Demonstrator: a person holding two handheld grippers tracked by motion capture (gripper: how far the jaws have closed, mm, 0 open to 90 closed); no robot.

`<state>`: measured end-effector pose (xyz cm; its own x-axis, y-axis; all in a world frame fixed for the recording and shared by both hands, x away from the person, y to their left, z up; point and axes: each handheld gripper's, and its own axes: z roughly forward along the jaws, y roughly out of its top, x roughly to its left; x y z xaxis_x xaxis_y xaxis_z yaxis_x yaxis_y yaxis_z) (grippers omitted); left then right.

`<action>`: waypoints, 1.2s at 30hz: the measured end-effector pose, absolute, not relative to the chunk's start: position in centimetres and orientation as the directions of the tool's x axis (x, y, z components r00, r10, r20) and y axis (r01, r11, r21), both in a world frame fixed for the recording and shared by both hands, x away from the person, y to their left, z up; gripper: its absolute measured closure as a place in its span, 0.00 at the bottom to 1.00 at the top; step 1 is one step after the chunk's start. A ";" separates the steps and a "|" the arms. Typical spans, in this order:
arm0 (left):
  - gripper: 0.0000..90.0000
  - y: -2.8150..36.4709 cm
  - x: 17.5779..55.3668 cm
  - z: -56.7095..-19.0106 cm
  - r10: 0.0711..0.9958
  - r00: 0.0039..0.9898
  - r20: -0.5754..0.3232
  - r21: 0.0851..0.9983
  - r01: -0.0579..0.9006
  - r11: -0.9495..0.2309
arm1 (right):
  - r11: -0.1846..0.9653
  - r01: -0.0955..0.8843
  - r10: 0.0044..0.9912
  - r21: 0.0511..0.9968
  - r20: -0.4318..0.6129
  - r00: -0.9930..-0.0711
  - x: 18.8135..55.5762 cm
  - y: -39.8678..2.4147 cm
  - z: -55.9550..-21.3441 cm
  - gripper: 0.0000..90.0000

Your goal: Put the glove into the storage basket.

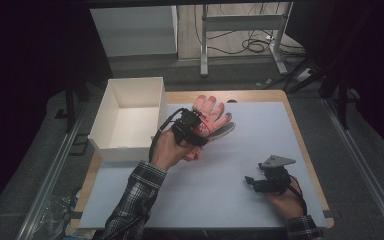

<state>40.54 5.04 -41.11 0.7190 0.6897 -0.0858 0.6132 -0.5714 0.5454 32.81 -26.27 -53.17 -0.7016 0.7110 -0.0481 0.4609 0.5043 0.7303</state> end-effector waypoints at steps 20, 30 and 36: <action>0.56 10.4 42.4 -36.6 0.769 0.632 -0.090 0.575 0.664 -0.478 | 0.505 0.460 0.710 0.730 -0.049 -0.702 32.8 -26.3 -53.2 0.27; 0.55 14.5 43.0 -34.4 0.839 0.540 -0.065 0.592 0.698 -0.403 | 0.506 0.458 0.709 0.731 -0.051 -0.703 32.8 -26.3 -53.2 0.27; 0.55 17.7 43.3 -34.2 0.883 0.464 -0.077 0.605 0.725 -0.328 | 0.505 0.460 0.710 0.730 -0.048 -0.702 32.8 -26.3 -53.2 0.27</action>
<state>43.26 17.69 -34.16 0.4638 0.8826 -0.0769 0.7252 -0.3284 0.6051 32.81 -26.27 -53.18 -0.7021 0.7104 -0.0484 0.4604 0.5048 0.7302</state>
